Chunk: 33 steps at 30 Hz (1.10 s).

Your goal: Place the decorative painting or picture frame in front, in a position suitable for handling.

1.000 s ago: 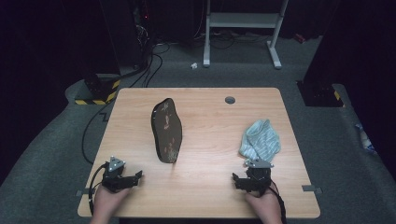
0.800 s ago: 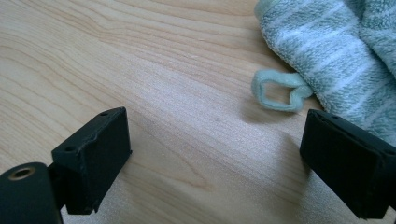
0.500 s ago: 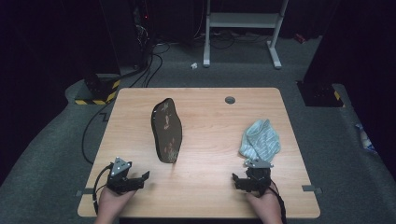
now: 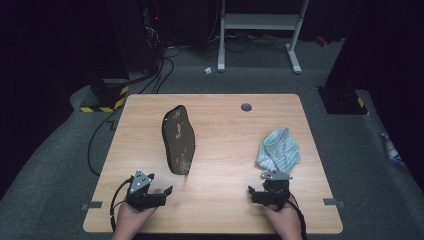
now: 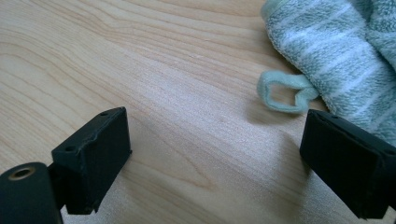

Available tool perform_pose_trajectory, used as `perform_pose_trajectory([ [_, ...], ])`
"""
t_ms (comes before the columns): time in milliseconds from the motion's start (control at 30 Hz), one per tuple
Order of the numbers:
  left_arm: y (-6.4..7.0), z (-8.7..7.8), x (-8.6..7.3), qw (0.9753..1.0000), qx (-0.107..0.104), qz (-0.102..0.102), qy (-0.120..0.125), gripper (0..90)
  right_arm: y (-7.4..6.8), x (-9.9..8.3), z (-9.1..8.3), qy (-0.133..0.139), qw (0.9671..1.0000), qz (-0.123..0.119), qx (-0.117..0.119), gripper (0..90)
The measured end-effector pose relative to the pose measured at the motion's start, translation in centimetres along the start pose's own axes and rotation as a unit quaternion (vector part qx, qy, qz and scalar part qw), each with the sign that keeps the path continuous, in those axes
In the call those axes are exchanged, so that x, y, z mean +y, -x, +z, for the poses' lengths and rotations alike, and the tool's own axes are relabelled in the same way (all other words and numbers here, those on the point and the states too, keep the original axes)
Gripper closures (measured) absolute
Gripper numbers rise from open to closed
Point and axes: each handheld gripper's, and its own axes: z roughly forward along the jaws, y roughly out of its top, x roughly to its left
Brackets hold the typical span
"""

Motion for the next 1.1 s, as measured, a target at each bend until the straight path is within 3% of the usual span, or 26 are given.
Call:
perform_pose_trajectory([
  [133, 0.9, -0.4, 1.3, 0.9999, -0.006, 0.009, 0.011, 14.7, 0.0, 0.0, 0.0, 0.000, 1.0000, 0.000, 0.001, 8.5],
  [233, 1.6, -0.9, 1.6, 0.9996, 0.005, 0.020, 0.020, 14.7, 0.0, 0.0, 0.0, 0.000, 1.0000, -0.001, 0.001, 8.5],
  [467, 1.6, 0.1, 3.5, 0.9997, -0.003, -0.003, 0.022, 14.5, 0.0, 0.0, 0.0, 0.001, 1.0000, -0.004, 0.004, 8.5],
  [700, 1.4, 1.4, 5.4, 0.9997, 0.006, -0.006, 0.023, 17.5, 0.0, 0.0, 0.0, 0.001, 1.0000, -0.005, 0.004, 8.6],
  [867, 1.6, 2.3, 5.6, 0.9995, 0.020, -0.001, 0.023, 17.7, -0.1, 0.0, 0.0, 0.000, 1.0000, -0.007, 0.006, 8.6],
  [1000, 1.8, 2.9, 5.1, 0.9994, 0.013, -0.009, 0.031, 18.2, -0.1, 0.0, 0.0, 0.000, 1.0000, -0.006, 0.007, 8.6],
  [1067, 1.8, 3.2, 4.5, 0.9992, 0.012, -0.014, 0.037, 23.3, -0.1, 0.0, 0.0, 0.000, 0.9999, -0.007, 0.008, 8.6],
  [1100, 1.8, 3.5, 4.0, 0.9986, 0.014, -0.018, 0.047, 30.8, -0.1, 0.0, 0.0, 0.000, 0.9999, -0.007, 0.008, 8.6],
])
